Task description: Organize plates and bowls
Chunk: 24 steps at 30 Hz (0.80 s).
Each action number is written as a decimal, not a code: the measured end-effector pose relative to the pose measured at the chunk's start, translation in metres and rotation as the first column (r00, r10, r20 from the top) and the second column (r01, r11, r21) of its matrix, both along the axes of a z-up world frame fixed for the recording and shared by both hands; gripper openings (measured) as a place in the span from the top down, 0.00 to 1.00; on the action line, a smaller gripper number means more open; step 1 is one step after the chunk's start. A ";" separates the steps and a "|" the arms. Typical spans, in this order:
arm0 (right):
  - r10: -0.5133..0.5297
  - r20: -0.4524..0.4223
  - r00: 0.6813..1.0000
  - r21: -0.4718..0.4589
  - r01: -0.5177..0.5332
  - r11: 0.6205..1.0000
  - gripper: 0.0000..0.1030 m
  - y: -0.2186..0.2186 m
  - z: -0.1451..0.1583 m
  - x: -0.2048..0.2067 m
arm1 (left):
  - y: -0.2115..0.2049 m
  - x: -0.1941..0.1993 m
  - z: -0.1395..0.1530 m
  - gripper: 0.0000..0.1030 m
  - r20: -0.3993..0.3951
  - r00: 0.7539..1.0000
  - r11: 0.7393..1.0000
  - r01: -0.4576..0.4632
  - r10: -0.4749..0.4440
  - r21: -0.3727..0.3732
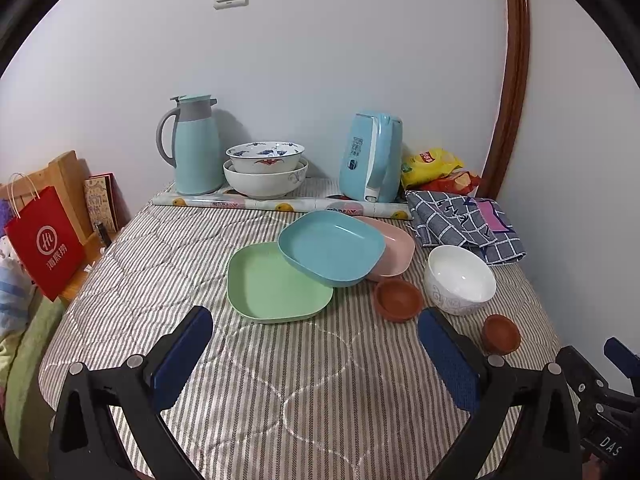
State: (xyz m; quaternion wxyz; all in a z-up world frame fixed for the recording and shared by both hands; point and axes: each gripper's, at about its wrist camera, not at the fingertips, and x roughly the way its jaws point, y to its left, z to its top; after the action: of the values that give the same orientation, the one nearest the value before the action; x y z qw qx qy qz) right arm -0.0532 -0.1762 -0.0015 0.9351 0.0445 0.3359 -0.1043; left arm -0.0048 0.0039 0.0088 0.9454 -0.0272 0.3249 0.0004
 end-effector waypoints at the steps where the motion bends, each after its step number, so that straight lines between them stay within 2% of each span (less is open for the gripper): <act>1: 0.000 -0.001 1.000 -0.005 0.000 1.000 0.00 0.001 0.000 0.001 | 0.000 0.001 -0.001 0.00 -0.001 1.000 1.000 0.000 0.000 -0.001; 11: 0.024 -0.039 0.999 0.016 -0.024 1.000 0.00 0.001 -0.014 0.020 | 0.010 0.019 -0.016 0.00 -0.047 0.999 1.000 -0.007 0.006 -0.017; 20: 0.035 -0.019 0.999 0.070 -0.033 0.997 0.00 0.002 -0.017 0.047 | 0.018 0.043 -0.028 0.00 -0.076 0.997 1.000 -0.026 0.025 -0.009; 24: 0.048 -0.024 0.999 0.062 -0.047 0.997 0.01 0.007 -0.016 0.060 | 0.025 0.054 -0.029 0.00 -0.083 0.996 0.999 -0.037 0.036 -0.012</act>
State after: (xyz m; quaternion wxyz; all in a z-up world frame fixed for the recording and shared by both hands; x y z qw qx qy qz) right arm 0.0073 -0.1689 -0.0173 0.9311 0.0639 0.3519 -0.0723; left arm 0.0488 0.0285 -0.0207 0.9307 -0.0394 0.3633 0.0165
